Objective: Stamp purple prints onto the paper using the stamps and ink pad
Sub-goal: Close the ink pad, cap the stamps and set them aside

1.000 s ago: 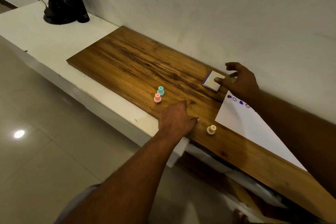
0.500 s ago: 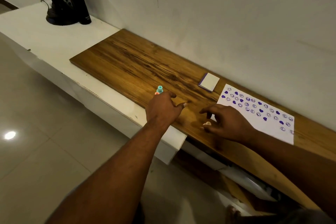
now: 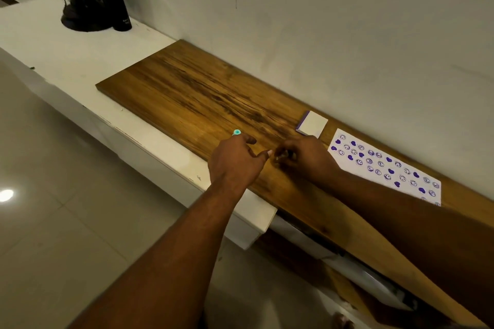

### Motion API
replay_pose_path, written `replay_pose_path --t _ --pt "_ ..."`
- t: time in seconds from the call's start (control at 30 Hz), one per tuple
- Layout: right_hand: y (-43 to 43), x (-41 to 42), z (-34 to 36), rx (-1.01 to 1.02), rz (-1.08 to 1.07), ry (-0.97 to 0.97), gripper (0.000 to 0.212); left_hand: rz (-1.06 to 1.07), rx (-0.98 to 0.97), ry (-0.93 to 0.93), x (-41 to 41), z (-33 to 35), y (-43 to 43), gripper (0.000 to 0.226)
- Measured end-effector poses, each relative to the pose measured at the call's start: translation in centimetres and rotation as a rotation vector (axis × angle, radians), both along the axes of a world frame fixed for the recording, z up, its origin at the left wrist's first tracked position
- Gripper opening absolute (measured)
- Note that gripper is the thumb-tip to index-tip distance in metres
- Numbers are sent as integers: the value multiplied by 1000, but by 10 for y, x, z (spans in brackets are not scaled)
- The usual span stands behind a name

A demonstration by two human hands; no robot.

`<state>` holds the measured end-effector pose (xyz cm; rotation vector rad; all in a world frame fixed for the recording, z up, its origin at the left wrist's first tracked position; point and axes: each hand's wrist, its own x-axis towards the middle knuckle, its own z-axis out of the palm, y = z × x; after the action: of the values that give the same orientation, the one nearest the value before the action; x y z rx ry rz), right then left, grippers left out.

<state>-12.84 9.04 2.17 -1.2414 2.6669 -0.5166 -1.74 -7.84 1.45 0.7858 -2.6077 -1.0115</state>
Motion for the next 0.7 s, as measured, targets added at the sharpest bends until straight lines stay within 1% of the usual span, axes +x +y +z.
replay_pose_path --t 0.07,0.17,0.23,0.33,0.4,0.5,0.6,0.7 --pt "-25 -28 -1 -19 -75 9 24 5 5 7 -1 -2 0 56" --pt "-52 -76 -1 -64 -249 -9 34 -2 14 23 0 -4 -4 57" --pt "-54 -105 -1 -68 -356 10 37 -2 20 41 0 -4 -6 55" --pt "-46 -137 -3 -44 -450 55 40 -5 34 55 -5 -3 -4 52" --pt "-38 -148 -5 -48 -484 67 44 -23 57 53 -8 -2 0 53" --pt "-30 -153 -9 -71 -500 68 44 -53 84 32 -9 -4 5 52" --pt "-28 -152 -10 -80 -484 82 46 -58 85 28 -8 -4 7 53" --pt "-28 -151 -8 -74 -454 60 53 -65 81 25 -5 -1 6 53"
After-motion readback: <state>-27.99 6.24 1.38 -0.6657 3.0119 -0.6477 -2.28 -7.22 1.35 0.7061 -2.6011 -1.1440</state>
